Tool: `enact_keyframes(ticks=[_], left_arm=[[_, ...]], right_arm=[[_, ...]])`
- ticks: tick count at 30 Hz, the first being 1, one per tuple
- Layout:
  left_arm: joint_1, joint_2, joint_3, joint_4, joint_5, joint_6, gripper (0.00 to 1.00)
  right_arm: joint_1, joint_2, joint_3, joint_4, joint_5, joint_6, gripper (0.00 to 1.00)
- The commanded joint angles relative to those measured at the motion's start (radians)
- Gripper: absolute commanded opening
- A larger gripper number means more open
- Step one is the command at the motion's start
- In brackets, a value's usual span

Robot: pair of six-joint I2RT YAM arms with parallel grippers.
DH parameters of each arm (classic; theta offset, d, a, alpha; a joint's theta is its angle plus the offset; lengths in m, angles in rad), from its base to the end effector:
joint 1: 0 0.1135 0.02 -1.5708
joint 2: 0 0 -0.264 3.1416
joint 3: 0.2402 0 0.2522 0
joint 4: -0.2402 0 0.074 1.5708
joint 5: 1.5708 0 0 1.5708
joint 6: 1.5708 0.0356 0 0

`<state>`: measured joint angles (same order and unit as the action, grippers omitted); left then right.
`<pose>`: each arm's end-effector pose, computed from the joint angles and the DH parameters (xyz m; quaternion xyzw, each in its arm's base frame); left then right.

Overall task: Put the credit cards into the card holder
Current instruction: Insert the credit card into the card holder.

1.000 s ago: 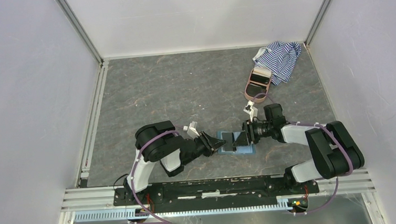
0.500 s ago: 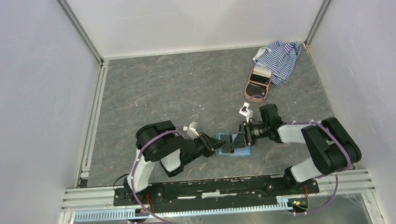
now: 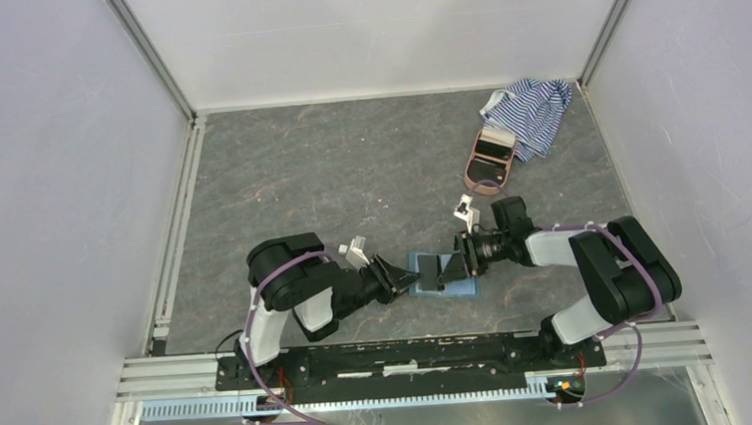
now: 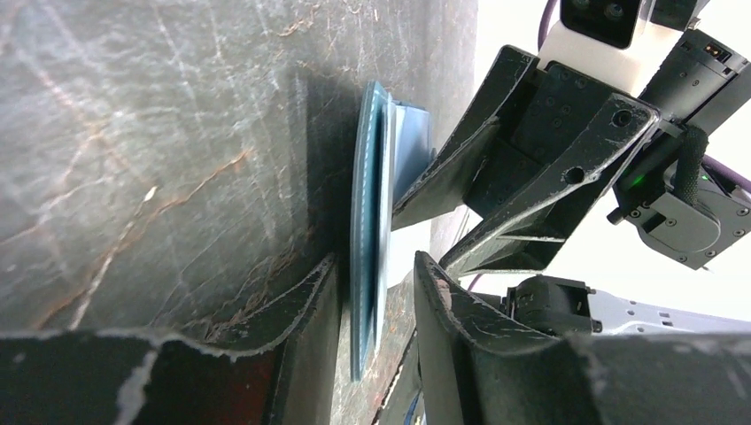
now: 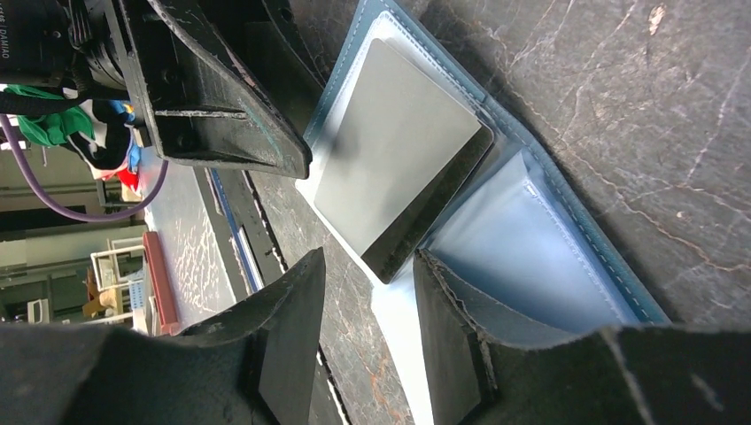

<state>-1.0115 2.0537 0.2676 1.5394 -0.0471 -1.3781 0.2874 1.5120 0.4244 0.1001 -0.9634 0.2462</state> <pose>0.1368 -0.2154 0.0684 -0.1580 0.7727 -0.5648 0.2429 0.2059 0.0913 0.1093 -0.1507 0.8459 0.4952 0.1288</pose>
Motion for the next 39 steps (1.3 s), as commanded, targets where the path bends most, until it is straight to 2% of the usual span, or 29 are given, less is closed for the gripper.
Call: enact_keyframes(ticks=[1,6,14,18,22,33,39], left_arm=[[0.002,0.014,-0.072,0.198,-0.011,0.029,0.42],[0.001,0.030,-0.079,0.197,0.000,0.031,0.33],[0.001,0.053,-0.072,0.198,0.013,0.027,0.15],[0.001,0.061,-0.068,0.197,0.019,0.022,0.14],[0.001,0.063,-0.068,0.197,0.022,0.021,0.14],[0.000,0.067,-0.059,0.197,0.042,0.029,0.14],[-0.001,0.077,-0.049,0.198,0.060,0.028,0.14]], right_arm=[[-0.007,-0.002,0.004,-0.028,0.086,-0.053,0.49],[-0.006,-0.007,0.011,-0.039,0.085,-0.069,0.47],[-0.004,-0.069,0.012,-0.064,0.127,-0.116,0.24],[-0.004,-0.090,0.021,-0.098,0.178,-0.168,0.15],[-0.002,-0.092,0.024,-0.098,0.193,-0.192,0.00],[0.046,-0.019,0.058,-0.133,0.168,-0.183,0.00],[0.057,0.009,0.059,-0.107,0.098,-0.153,0.00]])
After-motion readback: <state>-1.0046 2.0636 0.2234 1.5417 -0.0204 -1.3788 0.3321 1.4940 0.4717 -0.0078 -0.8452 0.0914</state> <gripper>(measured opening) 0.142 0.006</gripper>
